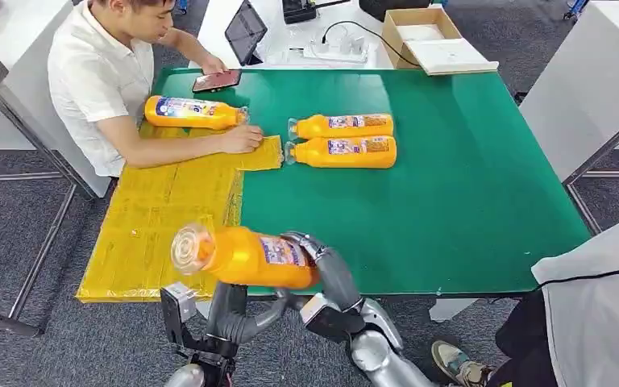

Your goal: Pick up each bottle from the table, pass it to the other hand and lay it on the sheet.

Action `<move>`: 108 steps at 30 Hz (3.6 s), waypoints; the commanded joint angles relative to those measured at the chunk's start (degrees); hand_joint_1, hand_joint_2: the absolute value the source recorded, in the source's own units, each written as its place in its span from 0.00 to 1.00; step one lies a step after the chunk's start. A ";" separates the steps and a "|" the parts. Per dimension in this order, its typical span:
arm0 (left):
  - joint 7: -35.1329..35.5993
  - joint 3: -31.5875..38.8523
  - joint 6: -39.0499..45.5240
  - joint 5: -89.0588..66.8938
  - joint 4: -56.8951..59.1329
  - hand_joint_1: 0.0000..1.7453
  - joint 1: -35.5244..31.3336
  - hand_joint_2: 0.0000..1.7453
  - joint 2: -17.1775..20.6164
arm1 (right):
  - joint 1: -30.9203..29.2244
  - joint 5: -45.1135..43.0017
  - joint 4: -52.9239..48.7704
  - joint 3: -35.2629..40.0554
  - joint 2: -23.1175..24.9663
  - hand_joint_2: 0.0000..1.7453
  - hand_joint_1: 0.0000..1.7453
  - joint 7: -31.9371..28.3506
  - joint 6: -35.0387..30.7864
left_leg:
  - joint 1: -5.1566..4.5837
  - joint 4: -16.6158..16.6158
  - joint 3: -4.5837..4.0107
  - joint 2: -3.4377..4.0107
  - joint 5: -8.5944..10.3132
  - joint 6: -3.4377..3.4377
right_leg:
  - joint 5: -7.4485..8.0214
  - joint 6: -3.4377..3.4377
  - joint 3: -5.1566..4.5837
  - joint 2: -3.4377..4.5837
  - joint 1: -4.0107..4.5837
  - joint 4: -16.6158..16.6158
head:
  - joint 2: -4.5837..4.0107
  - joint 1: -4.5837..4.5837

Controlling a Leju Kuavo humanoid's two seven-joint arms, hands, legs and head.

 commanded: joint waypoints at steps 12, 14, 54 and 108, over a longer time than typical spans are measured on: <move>7.04 0.23 1.68 13.01 -7.09 0.12 0.39 1.00 0.00 | -1.44 -1.63 13.93 10.50 3.81 1.00 1.00 -1.62 -1.79 | 0.05 -0.05 0.18 0.08 -0.08 -0.09 | -0.07 -0.11 0.17 -0.01 0.06 -0.07 | 0.00 0.02; 10.95 -0.30 0.95 16.15 -2.51 1.00 -1.11 1.00 0.42 | -1.78 -1.98 13.41 10.98 3.95 1.00 1.00 -1.55 -1.28 | 0.05 -0.07 0.25 0.03 -0.08 -0.11 | -0.11 -0.13 0.23 -0.10 0.06 -0.07 | 0.00 0.02; -2.58 22.10 29.31 -27.33 5.62 0.68 -13.41 1.00 4.15 | 11.12 -10.91 -11.67 4.92 1.01 0.00 0.00 -2.47 4.04 | 0.08 -0.01 0.09 -0.03 -0.04 -0.10 | -0.10 -0.14 0.09 -0.17 0.08 0.00 | 0.00 0.04; 2.51 9.78 -15.19 -44.41 41.97 0.00 -30.40 1.00 1.91 | 5.43 -11.16 5.88 5.49 5.17 0.00 0.00 -1.47 11.08 | 0.01 -0.12 0.83 -0.25 0.09 -0.12 | -0.07 -0.16 0.86 -0.29 0.01 0.00 | 0.00 0.02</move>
